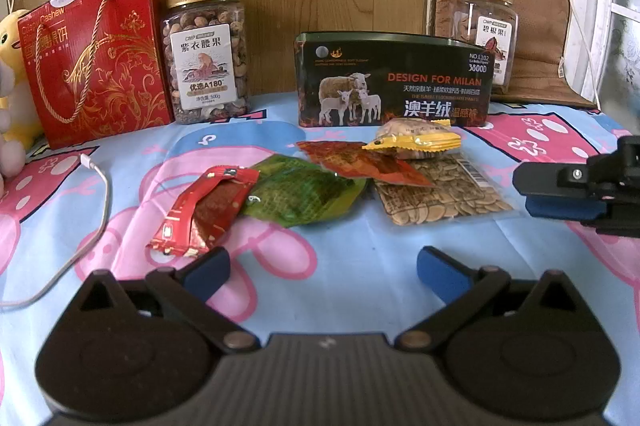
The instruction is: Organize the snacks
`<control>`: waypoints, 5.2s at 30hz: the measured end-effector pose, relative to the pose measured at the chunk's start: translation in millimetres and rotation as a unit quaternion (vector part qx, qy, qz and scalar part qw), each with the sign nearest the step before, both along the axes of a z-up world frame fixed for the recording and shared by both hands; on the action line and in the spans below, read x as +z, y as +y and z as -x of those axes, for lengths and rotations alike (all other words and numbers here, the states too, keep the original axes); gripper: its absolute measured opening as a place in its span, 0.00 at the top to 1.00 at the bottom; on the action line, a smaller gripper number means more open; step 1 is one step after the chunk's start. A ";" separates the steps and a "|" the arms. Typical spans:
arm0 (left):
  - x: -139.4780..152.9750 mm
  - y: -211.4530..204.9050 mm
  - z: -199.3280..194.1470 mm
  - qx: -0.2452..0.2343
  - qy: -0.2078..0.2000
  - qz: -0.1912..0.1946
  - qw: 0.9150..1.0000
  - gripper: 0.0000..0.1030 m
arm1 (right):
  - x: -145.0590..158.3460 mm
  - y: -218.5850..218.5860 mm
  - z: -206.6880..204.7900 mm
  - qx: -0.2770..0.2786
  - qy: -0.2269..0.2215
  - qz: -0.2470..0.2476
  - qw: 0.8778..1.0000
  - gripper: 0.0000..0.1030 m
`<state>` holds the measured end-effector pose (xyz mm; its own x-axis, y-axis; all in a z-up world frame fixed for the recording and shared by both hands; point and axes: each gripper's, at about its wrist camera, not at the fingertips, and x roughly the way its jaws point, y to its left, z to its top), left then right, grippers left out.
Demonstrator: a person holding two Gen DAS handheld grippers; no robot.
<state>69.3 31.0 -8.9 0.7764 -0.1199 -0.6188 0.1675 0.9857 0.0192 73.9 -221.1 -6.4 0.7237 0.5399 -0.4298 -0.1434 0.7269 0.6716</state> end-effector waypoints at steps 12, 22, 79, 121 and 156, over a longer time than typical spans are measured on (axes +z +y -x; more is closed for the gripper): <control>-0.2 -0.2 -0.2 0.001 0.000 0.000 1.000 0.00 | -1.7 -1.5 -1.7 -0.001 0.005 -0.004 1.000 0.53; -0.1 -0.2 -0.2 0.001 0.000 0.000 1.000 0.00 | -1.2 -2.0 -1.4 -0.008 0.003 0.001 1.000 0.53; 1.9 -0.8 1.8 0.007 0.009 0.002 1.000 0.00 | 4.3 5.2 -1.8 0.002 -0.010 0.019 1.000 0.50; 3.9 2.4 5.1 0.006 0.012 0.011 1.000 0.00 | 18.7 4.3 64.8 0.071 0.043 0.059 0.995 0.88; 20.5 -41.7 27.0 -0.175 0.059 0.174 0.967 0.52 | 18.8 56.3 74.9 0.104 -0.110 0.280 0.948 0.45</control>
